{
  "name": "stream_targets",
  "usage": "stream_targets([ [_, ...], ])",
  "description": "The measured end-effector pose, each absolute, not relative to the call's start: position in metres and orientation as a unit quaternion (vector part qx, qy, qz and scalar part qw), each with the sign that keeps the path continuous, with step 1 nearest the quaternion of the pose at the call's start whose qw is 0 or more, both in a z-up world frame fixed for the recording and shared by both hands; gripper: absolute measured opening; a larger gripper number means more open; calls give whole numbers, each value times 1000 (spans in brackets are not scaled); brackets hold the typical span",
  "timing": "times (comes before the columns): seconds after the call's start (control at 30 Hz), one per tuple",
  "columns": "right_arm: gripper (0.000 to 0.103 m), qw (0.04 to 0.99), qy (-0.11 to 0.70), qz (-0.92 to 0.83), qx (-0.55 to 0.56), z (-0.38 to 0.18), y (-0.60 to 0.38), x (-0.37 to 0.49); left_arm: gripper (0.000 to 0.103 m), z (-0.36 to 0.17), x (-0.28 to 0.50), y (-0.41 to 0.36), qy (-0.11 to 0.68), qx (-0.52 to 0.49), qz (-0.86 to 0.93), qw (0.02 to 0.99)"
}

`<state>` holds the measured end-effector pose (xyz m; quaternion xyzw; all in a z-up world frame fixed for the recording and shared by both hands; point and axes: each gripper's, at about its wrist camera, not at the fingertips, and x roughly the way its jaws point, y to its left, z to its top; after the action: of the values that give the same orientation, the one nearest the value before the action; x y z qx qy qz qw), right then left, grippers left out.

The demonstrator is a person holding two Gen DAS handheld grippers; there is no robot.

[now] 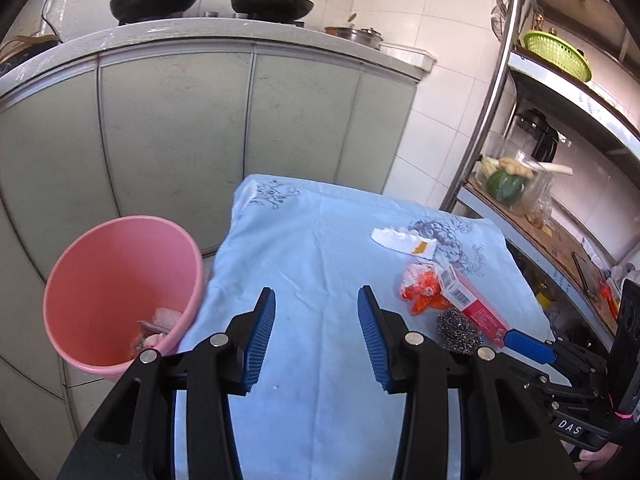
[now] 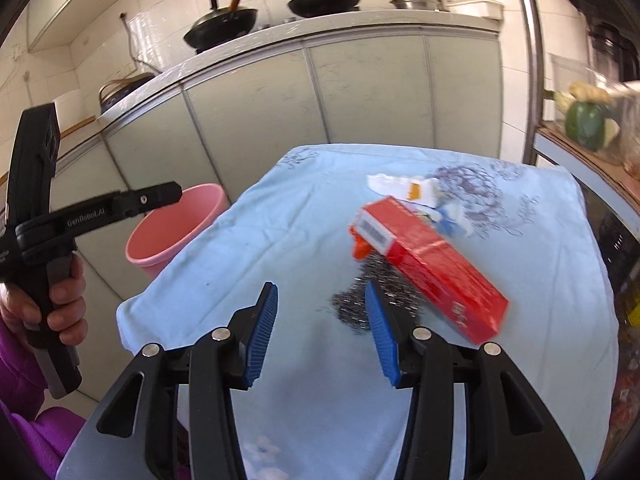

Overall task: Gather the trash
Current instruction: 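Move both open tools back over the table, then grasp the white foam strip with the left tool while the right tool grasps the red box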

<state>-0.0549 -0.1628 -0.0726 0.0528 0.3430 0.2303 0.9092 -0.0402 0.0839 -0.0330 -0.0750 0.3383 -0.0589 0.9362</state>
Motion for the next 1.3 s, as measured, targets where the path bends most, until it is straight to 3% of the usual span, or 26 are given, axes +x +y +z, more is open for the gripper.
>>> stream_targets([
  [0.57, 47, 922, 339, 168, 77, -83, -225, -38, 42, -55, 74, -4, 403, -48, -161, 900],
  [0.93, 47, 919, 356, 153, 80, -86, -251, -14, 42, -83, 162, -55, 420, 145, -241, 863],
  [1.3, 47, 870, 399, 286, 38, -69, -224, 23, 48, -106, 190, -77, 425, 272, -311, 806],
])
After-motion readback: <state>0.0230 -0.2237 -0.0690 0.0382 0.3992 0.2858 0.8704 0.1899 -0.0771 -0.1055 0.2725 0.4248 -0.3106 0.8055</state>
